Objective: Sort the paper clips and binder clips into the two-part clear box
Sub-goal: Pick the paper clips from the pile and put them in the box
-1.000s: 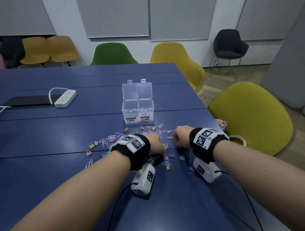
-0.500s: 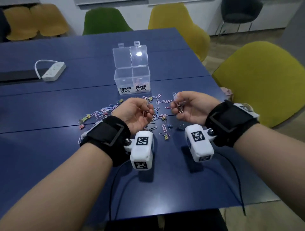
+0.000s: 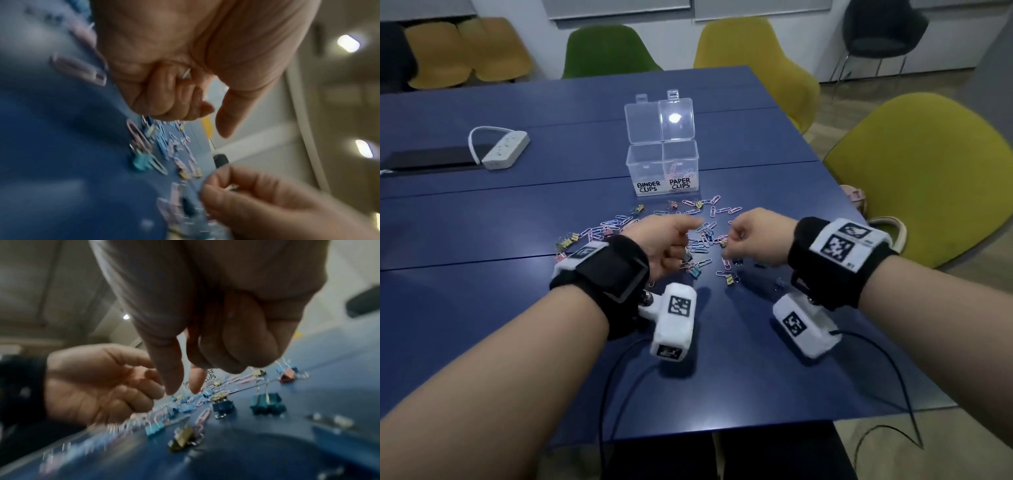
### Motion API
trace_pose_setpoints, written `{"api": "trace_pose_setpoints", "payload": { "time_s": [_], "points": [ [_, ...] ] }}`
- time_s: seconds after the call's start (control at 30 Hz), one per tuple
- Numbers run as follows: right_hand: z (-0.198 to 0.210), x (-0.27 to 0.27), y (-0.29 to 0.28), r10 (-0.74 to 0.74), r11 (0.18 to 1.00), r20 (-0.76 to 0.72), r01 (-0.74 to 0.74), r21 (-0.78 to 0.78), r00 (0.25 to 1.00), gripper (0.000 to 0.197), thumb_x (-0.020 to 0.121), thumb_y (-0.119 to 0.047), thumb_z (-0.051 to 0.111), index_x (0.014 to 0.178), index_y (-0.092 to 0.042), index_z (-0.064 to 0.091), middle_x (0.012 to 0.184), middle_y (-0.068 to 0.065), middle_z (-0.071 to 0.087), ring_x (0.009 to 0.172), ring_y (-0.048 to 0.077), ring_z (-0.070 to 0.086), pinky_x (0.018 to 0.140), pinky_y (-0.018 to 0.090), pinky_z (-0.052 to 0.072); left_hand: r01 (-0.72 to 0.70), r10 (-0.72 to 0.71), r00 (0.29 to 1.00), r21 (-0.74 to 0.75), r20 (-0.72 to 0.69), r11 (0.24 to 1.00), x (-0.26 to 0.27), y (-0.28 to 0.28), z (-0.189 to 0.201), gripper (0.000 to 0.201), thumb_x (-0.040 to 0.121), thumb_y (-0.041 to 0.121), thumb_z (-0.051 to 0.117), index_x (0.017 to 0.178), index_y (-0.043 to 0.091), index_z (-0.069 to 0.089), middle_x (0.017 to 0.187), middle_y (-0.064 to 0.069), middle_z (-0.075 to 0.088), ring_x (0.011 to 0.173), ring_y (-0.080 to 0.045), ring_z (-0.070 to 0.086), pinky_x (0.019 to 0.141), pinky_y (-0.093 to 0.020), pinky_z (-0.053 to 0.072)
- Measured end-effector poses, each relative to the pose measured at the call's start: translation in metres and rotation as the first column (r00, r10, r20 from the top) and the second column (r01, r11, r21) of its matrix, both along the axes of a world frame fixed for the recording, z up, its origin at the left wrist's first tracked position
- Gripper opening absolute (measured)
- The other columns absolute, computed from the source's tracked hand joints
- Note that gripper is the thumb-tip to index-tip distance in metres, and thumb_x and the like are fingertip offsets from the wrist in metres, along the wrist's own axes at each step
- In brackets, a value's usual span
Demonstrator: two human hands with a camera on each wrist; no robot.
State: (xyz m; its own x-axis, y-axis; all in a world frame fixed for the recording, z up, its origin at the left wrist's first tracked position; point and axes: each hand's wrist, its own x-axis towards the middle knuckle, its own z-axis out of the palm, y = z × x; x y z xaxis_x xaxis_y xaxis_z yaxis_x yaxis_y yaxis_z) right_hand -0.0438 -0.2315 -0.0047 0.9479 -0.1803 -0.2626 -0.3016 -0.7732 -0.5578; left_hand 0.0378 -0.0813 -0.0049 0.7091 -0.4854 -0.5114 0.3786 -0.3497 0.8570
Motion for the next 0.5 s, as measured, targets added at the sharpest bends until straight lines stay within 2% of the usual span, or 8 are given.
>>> {"api": "trace_pose_setpoints", "payload": {
  "time_s": [0.03, 0.07, 0.13, 0.2, 0.27, 0.37, 0.43, 0.5],
  "points": [
    [0.003, 0.001, 0.005, 0.079, 0.982, -0.015, -0.081, -0.171, 0.997, 0.020, 0.081, -0.030, 0.070, 0.073, -0.017, 0.056, 0.069, 0.002, 0.057, 0.061, 0.019, 0.052, 0.052, 0.023, 0.039, 0.080, -0.116, 0.974, 0.183, 0.194, 0.980, 0.000, -0.001, -0.001, 0.031, 0.085, 0.026, 0.066, 0.067, 0.021, 0.042, 0.048, 0.005, 0.034, 0.039, -0.010, 0.030, 0.039, -0.015, 0.022],
    [0.005, 0.001, 0.010, 0.119, 0.953, -0.039, -0.126, -0.277, 0.992, 0.020, 0.079, -0.032, 0.071, 0.078, -0.016, 0.060, 0.078, 0.003, 0.061, 0.072, 0.020, 0.054, 0.060, 0.024, 0.041, 0.115, -0.257, 0.893, 0.365, 0.369, 0.924, -0.002, -0.001, -0.003, 0.026, 0.082, 0.028, 0.071, 0.069, 0.020, 0.049, 0.052, 0.003, 0.043, 0.045, -0.014, 0.040, 0.044, -0.018, 0.030],
    [0.006, 0.005, 0.018, 0.135, 0.911, -0.080, -0.156, -0.383, 0.988, 0.028, 0.075, -0.038, 0.074, 0.087, -0.014, 0.067, 0.088, 0.005, 0.067, 0.079, 0.021, 0.056, 0.067, 0.025, 0.044, 0.115, -0.498, 0.692, 0.600, 0.523, 0.791, -0.006, -0.003, 0.000, 0.016, 0.078, 0.029, 0.074, 0.077, 0.019, 0.061, 0.068, 0.001, 0.058, 0.066, -0.017, 0.054, 0.060, -0.023, 0.042],
    [0.006, 0.008, 0.024, 0.126, 0.885, -0.130, -0.171, -0.432, 0.983, 0.035, 0.071, -0.040, 0.076, 0.091, -0.012, 0.069, 0.091, 0.006, 0.070, 0.079, 0.022, 0.059, 0.069, 0.026, 0.048, 0.111, -0.603, 0.602, 0.693, 0.524, 0.712, -0.010, -0.009, -0.001, 0.015, 0.077, 0.028, 0.074, 0.084, 0.015, 0.068, 0.082, -0.003, 0.065, 0.079, -0.020, 0.060, 0.074, -0.027, 0.050],
    [0.004, 0.014, 0.028, 0.098, 0.872, -0.157, -0.161, -0.462, 0.983, 0.034, 0.068, -0.038, 0.079, 0.086, -0.012, 0.067, 0.089, 0.006, 0.070, 0.079, 0.024, 0.062, 0.071, 0.028, 0.052, 0.098, -0.661, 0.573, 0.761, 0.483, 0.641, -0.012, -0.016, -0.005, 0.023, 0.075, 0.029, 0.074, 0.088, 0.011, 0.070, 0.090, -0.005, 0.070, 0.085, -0.023, 0.066, 0.080, -0.033, 0.056],
    [-0.002, 0.024, 0.028, 0.068, 0.876, -0.195, -0.152, -0.458, 0.978, 0.032, 0.062, -0.035, 0.081, 0.079, -0.013, 0.066, 0.082, 0.004, 0.072, 0.079, 0.026, 0.068, 0.078, 0.035, 0.058, 0.079, -0.702, 0.558, 0.813, 0.443, 0.576, -0.007, -0.026, -0.010, 0.027, 0.071, 0.033, 0.076, 0.089, 0.012, 0.071, 0.092, -0.006, 0.072, 0.087, -0.027, 0.068, 0.082, -0.038, 0.057],
    [-0.004, 0.030, 0.028, 0.048, 0.870, -0.212, -0.145, -0.471, 0.976, 0.031, 0.052, -0.037, 0.079, 0.068, -0.014, 0.064, 0.069, 0.002, 0.071, 0.070, 0.026, 0.070, 0.074, 0.040, 0.060, 0.054, -0.729, 0.554, 0.857, 0.401, 0.512, -0.007, -0.028, -0.011, 0.026, 0.067, 0.036, 0.075, 0.080, 0.015, 0.070, 0.089, -0.006, 0.073, 0.086, -0.028, 0.069, 0.082, -0.045, 0.057],
    [-0.008, 0.035, 0.026, 0.027, 0.858, -0.235, -0.143, -0.493, 0.972, 0.031, 0.051, -0.037, 0.076, 0.060, -0.012, 0.060, 0.060, 0.003, 0.067, 0.066, 0.026, 0.070, 0.072, 0.040, 0.061, 0.064, -0.765, 0.538, 0.888, 0.354, 0.456, -0.009, -0.032, -0.011, 0.027, 0.068, 0.035, 0.075, 0.078, 0.012, 0.066, 0.086, -0.008, 0.070, 0.087, -0.030, 0.069, 0.082, -0.051, 0.055]
  ]
}}
